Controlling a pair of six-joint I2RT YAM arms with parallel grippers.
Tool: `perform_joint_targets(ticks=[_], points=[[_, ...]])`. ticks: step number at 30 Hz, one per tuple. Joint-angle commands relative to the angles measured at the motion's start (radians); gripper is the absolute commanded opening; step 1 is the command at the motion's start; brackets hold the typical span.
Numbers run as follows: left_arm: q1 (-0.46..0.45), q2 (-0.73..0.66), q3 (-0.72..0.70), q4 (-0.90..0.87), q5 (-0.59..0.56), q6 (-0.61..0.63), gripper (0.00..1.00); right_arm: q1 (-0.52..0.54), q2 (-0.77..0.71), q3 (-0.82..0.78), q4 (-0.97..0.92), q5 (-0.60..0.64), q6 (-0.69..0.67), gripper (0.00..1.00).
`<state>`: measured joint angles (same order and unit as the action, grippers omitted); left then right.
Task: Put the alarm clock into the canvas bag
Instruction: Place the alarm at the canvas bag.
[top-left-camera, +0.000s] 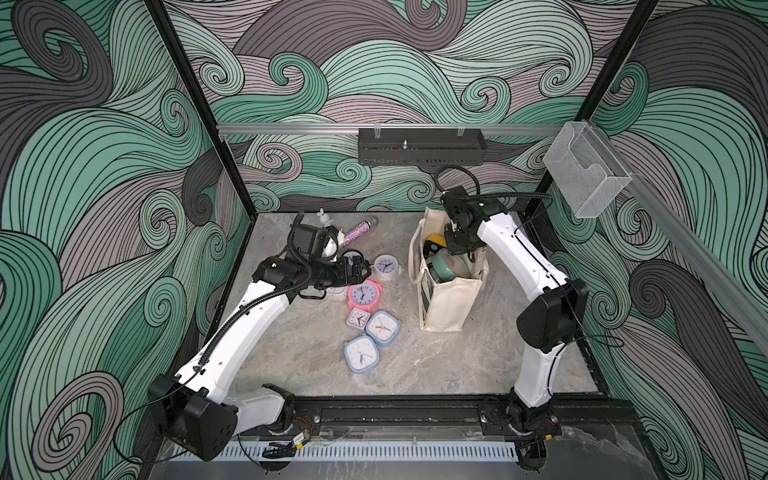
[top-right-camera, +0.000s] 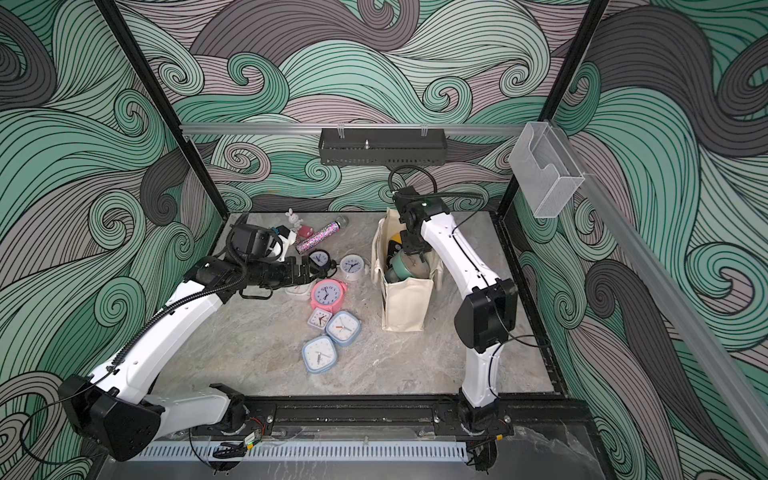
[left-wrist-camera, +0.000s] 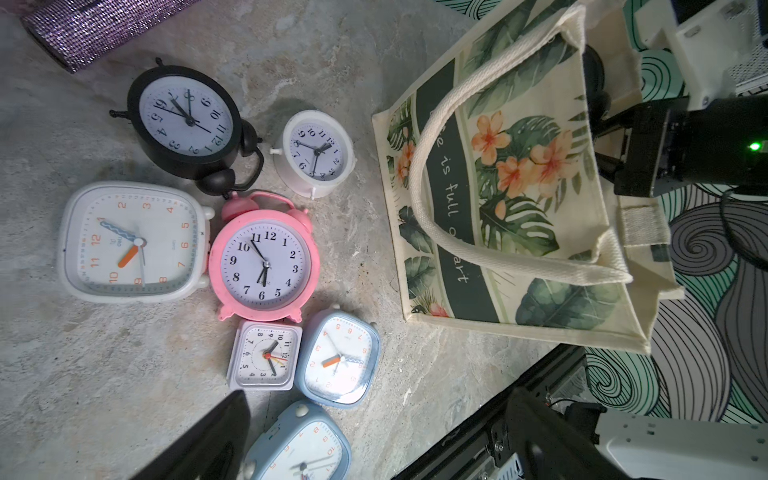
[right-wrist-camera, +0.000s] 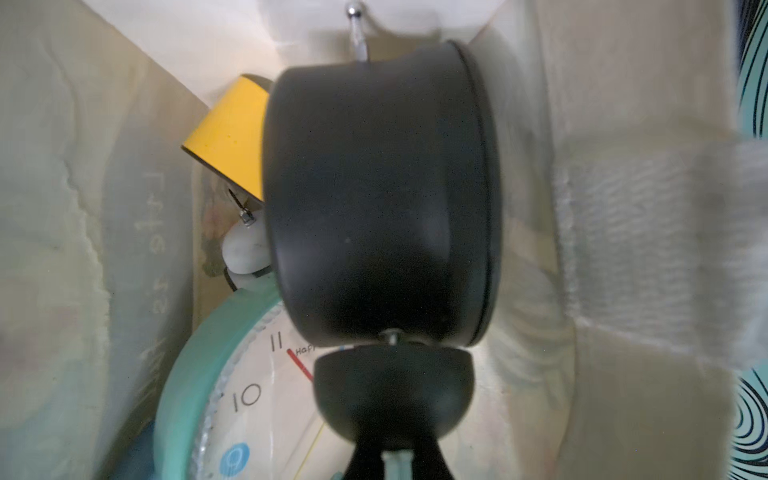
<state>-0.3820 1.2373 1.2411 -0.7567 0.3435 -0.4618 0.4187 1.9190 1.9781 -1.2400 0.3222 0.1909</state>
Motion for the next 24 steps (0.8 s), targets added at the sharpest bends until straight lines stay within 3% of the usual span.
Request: perform_joint_targets(ticks=[1,11,24], points=[[0.005,-0.006,0.028,-0.039,-0.046,0.026,0.99,0.028,-0.04,0.015,0.013,0.01,-0.016,0.03],[0.007,-0.003,0.015,-0.032,-0.043,0.019,0.99,0.044,-0.133,0.007,-0.019,-0.218,0.008,0.0],[0.01,-0.011,-0.001,-0.029,-0.046,0.012,0.99,0.08,-0.221,-0.194,-0.094,-0.349,0.015,0.0]])
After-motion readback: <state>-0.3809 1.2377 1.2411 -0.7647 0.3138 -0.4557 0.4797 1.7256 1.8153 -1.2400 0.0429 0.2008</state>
